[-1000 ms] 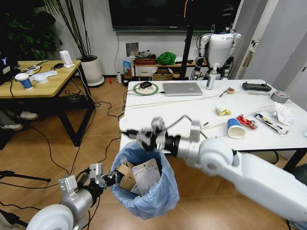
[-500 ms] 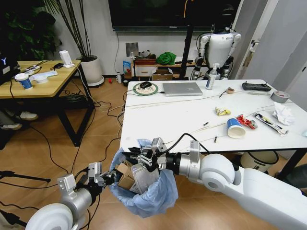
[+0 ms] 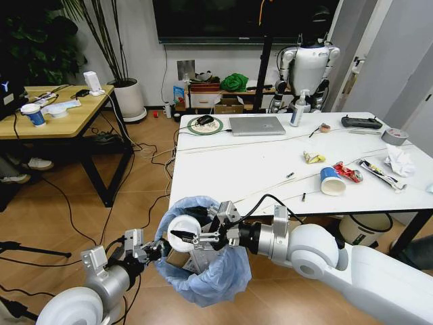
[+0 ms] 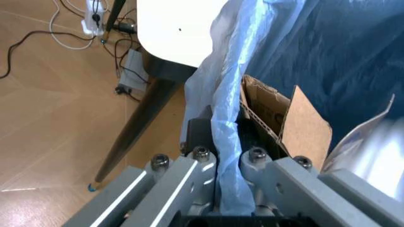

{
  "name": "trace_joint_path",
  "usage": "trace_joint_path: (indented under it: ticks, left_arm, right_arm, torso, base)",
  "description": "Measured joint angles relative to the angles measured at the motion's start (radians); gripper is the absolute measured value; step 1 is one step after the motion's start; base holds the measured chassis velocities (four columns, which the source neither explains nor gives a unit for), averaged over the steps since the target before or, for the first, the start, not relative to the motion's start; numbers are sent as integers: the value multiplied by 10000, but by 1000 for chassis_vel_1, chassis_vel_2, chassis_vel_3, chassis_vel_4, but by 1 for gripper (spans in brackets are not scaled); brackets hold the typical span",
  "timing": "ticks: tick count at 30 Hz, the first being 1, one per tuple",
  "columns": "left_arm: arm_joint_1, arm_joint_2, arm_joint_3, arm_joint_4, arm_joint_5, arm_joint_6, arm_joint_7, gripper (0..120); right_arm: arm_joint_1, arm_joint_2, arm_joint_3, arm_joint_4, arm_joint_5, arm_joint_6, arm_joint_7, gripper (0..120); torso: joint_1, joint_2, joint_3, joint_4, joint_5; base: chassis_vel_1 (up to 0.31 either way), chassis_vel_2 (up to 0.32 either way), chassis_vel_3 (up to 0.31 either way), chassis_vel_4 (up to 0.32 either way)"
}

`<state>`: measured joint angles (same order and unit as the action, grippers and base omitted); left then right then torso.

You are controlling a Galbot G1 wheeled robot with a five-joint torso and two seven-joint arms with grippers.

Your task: Pick up the trash bin and place the trash from the table into it.

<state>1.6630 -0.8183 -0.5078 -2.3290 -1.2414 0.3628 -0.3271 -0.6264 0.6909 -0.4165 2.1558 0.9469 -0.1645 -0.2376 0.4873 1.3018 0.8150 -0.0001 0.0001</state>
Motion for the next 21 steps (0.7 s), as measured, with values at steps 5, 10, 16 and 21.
trace_joint_path:
  ticks: [5,10,16,21]
  left_arm:
    - [73,-33,-23,-11,53,6,-4,0]
    - [138,-136,-23,-25,184,6,17,0]
    - [487,-484,-243,-205,590,13,89,0]
    - [703,-865,-514,-429,970,12,125,0]
  right_arm:
    - [-143,-120,836,46,-21,69,291,98]
    - [-690,-160,2445,-250,229,227,1276,100]
    - [-1614,221,4084,-1270,109,285,2511,100]
    - [-2173,715,4538,-2089,-323,666,2608,100]
  torso:
    - [0,0,0,0,-1]
    - [0,0,0,0,0]
    - [1,0,0,-8,-2]
    - [2,0,0,3,1]
  base:
    - [0,0,0,0]
    - [0,0,0,0]
    - [0,0,0,0]
    - [0,0,0,0]
